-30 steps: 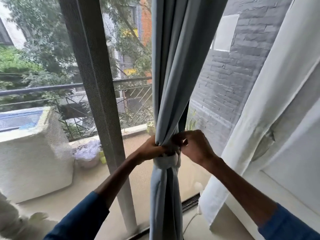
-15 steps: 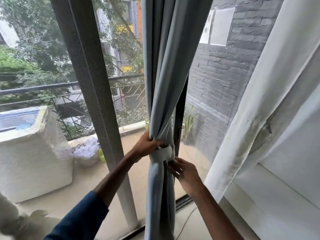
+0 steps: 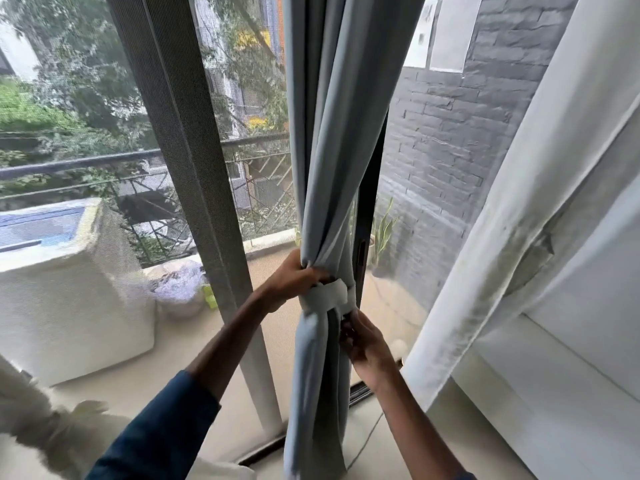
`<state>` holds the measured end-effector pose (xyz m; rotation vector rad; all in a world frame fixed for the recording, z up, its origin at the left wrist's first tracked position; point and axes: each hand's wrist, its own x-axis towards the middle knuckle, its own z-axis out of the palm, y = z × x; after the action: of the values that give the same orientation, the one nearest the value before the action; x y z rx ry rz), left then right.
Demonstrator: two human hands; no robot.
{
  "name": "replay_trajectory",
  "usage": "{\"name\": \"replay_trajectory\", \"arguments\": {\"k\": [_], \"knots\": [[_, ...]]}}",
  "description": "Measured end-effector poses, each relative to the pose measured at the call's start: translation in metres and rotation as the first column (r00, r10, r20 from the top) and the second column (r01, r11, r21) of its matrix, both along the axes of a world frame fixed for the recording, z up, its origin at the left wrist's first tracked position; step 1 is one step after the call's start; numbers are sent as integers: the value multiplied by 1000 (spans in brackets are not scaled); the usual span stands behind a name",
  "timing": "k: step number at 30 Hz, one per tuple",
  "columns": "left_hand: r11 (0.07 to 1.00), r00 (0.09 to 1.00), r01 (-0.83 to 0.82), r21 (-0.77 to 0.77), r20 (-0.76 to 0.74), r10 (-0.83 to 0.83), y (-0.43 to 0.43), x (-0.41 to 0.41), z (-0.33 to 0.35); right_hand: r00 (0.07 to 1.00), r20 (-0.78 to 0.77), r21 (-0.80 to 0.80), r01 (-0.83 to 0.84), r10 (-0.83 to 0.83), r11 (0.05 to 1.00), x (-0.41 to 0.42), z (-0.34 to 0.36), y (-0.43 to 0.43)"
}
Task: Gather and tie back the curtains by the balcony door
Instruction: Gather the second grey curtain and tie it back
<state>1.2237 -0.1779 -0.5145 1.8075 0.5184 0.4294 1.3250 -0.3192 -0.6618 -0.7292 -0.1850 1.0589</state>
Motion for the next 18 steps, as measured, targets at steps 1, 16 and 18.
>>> {"name": "replay_trajectory", "arguments": {"k": [1,16,18], "knots": [[1000,1000,5,-2,0,-5,1,-1,1,999,30,-23,12,-11,1000,2,-3,-1],[911,979,-158,382,-60,195,-11,13,-74,974,-184,-285,77,-133,955,5,-56,-12],[909,973,-155,388,-97,207,-12,7,-95,976,-173,-275,84,-135,958,9,-55,-9]]}}
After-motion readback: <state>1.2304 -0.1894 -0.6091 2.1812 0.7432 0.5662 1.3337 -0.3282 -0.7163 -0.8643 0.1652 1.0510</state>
